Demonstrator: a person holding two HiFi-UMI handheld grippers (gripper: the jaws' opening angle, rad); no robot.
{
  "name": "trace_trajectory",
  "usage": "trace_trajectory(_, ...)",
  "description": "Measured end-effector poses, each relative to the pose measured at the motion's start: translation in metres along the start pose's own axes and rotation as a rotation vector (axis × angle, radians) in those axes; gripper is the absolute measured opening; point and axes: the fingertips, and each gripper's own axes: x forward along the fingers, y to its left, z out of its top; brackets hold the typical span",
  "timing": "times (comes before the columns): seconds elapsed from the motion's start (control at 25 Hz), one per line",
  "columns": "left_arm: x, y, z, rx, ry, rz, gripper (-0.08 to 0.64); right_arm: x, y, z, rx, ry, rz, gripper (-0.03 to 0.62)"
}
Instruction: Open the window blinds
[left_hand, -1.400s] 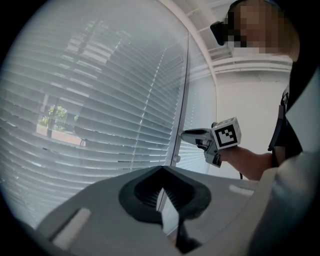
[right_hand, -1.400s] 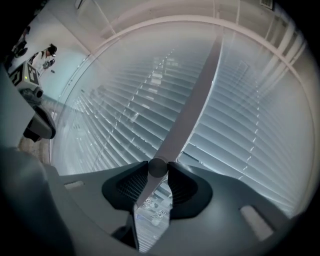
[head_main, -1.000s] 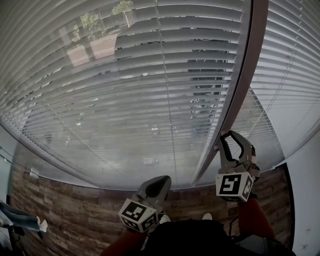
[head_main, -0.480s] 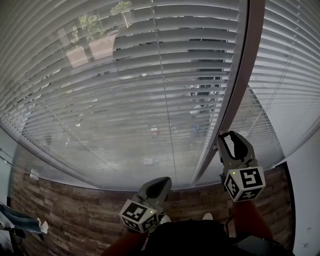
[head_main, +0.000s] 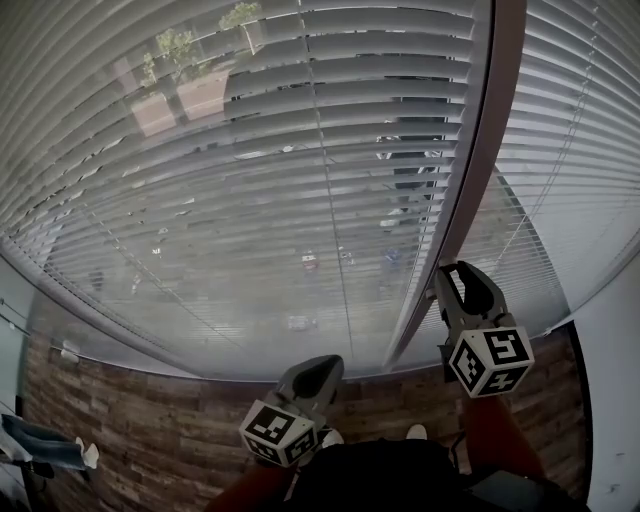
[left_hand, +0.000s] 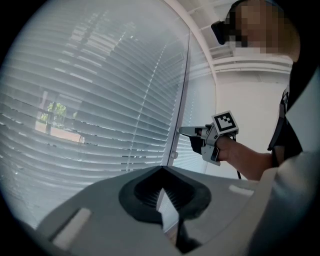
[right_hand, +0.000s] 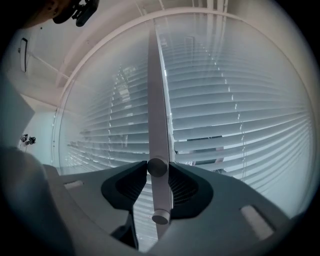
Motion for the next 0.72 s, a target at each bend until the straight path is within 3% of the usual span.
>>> trace_trajectory(0.4,0.0003,-0.0003,0.0048,-0.003,-0.002,0.001,0.002,0.0029,0.0005,0.0049,-0.076,0.019,-0.002,0.15)
trace_trajectory(0.72,-0.0067,-0.0053,0.0062,0.0,-0.002,-0.005,0.002,-0.0024,0.0056,0.008,-0.212,0.042,-0.015,0.15)
